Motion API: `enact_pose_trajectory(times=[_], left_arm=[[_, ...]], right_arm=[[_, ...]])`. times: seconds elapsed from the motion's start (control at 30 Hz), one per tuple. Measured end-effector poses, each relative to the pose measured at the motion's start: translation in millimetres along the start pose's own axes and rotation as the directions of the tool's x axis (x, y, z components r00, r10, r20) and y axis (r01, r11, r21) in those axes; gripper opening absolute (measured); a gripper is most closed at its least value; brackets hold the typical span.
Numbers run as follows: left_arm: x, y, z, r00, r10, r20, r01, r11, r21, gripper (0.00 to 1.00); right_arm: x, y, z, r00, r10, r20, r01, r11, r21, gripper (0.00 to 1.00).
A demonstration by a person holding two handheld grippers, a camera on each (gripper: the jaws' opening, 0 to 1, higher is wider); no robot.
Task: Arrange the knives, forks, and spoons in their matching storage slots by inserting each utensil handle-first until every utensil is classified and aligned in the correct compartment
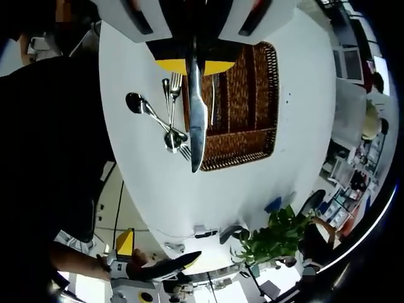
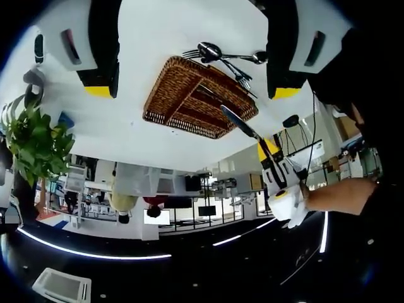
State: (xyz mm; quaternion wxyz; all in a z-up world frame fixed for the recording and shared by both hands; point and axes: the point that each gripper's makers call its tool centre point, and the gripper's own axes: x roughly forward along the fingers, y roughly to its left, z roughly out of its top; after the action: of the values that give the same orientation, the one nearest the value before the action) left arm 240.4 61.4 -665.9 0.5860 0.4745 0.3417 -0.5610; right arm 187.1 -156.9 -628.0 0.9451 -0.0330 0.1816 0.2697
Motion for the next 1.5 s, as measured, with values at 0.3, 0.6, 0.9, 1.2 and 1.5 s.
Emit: enact_pose_trajectory(times=[0.3, 0.6, 0.9, 1.2, 1.5], left_arm=[[3, 8.0, -2.7, 1.000, 0.008, 0.011, -0.008, 1.000, -0.020, 0.03], [6, 23.1, -1.9, 0.999, 0.032, 0.030, -0.030, 0.998, -0.050, 0.03], [7, 35.3, -6.1, 0.998, 0.058, 0.022, -0.057, 0.996, -0.068, 0.03], [6, 48.7, -6.8, 0.996, 0.091, 0.021, -0.089, 0.993, -0.074, 0.03], [1, 62.1, -12.5, 0.993, 0.114, 0.015, -0.112, 0.990, -0.082, 0.03]], right_arm=[[1, 0, 1.6, 1.000, 0.001, 0.001, -0.001, 1.000, -0.003, 0.99], [2, 1, 2.6, 1.000, 0.006, -0.003, -0.006, 1.000, -0.009, 0.99], [3, -1, 2.7, 1.000, 0.004, -0.005, -0.004, 1.000, -0.008, 0.99], [4, -8, 8.1, 1.000, 0.001, 0.000, -0.001, 1.000, -0.012, 0.99], [7, -9, 12.0, 1.000, 0.005, 0.000, -0.005, 1.000, -0.025, 0.99]])
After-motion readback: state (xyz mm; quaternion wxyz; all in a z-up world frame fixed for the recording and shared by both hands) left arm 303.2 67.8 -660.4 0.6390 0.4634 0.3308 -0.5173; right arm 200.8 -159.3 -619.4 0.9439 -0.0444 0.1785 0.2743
